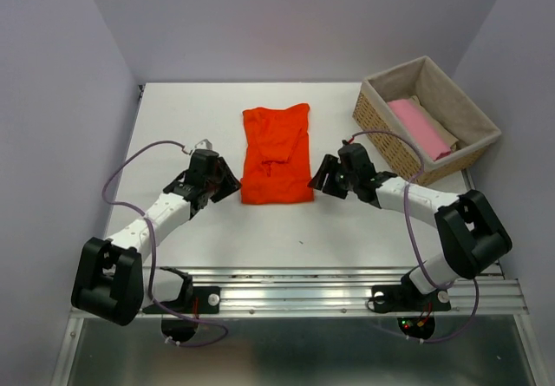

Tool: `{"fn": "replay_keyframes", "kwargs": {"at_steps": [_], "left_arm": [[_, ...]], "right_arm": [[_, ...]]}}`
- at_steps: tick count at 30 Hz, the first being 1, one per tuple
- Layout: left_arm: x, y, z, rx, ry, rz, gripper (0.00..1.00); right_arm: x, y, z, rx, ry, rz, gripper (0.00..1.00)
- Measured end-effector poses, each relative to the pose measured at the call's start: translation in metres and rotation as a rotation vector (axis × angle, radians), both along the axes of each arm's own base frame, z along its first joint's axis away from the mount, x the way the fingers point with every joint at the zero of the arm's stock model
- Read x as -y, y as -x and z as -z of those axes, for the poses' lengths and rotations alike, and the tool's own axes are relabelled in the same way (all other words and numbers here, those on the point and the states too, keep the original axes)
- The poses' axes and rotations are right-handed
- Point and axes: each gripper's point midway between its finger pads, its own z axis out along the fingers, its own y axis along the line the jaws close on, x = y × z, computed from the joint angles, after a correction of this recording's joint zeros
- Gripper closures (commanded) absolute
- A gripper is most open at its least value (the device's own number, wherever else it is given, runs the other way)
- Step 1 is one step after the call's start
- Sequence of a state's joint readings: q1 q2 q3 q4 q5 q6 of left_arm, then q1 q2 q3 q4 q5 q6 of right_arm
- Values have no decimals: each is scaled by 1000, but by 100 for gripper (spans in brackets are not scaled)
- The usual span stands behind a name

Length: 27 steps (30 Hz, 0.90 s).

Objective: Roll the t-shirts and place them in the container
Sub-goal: Roll the T-shirt to the center of the board.

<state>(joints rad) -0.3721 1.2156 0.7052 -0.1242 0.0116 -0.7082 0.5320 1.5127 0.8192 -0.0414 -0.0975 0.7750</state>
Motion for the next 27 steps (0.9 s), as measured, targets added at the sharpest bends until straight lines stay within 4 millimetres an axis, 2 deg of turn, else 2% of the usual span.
{"fn": "replay_keyframes", "kwargs": {"at_steps": [5,8,11,18,21,27], "left_arm": [[-7,29,46,-134,18,-11,47],[-5,38,57,-169,45,-13,47],[0,40,63,-183,76,-11,47],[8,34,66,-166,130,-12,46],[9,34,70,-168,144,-17,48],[13,29,73,-165,164,-19,58]], "right_arm": [[-5,22,20,-71,-77,-17,37],[-8,30,30,-113,-130,-1,41],[-11,34,41,-152,-169,25,44],[-18,26,43,-150,-233,68,50],[-17,23,45,-141,-246,87,57],[-18,19,50,-148,-251,107,75]]}}
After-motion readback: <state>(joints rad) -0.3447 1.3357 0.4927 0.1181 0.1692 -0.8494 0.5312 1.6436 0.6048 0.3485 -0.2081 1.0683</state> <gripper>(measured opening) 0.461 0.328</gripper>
